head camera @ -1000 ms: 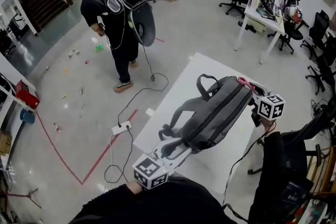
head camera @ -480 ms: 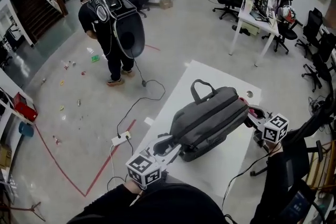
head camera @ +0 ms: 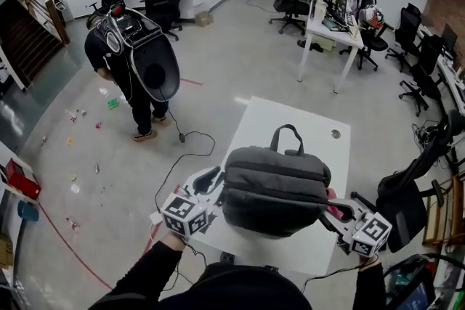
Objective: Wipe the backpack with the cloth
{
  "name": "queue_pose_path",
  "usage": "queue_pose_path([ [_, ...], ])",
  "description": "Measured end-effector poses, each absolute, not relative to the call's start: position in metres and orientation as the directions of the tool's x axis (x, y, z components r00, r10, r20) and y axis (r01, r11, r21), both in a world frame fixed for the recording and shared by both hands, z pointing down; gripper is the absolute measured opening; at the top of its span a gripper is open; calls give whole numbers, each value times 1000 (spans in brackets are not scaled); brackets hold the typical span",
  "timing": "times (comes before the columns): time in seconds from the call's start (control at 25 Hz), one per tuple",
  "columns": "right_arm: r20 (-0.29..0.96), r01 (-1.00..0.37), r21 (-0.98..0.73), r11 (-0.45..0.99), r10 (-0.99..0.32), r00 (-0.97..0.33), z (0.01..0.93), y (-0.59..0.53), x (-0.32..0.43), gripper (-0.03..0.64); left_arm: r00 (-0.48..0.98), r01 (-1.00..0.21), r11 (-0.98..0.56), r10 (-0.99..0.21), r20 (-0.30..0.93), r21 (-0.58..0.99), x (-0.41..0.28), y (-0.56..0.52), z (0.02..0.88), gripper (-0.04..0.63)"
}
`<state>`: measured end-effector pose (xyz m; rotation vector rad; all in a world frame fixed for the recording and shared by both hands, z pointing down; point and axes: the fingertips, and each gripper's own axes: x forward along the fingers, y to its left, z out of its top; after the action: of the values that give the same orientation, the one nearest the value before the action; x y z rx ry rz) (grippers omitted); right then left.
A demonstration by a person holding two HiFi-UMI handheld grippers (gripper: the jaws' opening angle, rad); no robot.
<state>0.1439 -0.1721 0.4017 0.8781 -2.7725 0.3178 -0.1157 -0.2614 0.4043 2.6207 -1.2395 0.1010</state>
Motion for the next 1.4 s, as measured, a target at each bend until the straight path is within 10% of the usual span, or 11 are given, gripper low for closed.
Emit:
queue_pose_path([
  [0.56, 99, -733, -217, 644, -733, -673, 384, -112, 58, 71, 647, -747, -594, -752, 123, 299, -171, -339, 405, 146],
  [0.88, 54, -754, -252, 606, -770, -636, 397, -98, 87, 71, 303, -920, -255, -944, 129, 297, -231, -321, 392, 147],
  [1.4, -317, -636, -96, 766, -629, -710, 276, -78, 127, 71, 493, -867, -480, -866, 81, 135, -43, -156, 351, 146],
])
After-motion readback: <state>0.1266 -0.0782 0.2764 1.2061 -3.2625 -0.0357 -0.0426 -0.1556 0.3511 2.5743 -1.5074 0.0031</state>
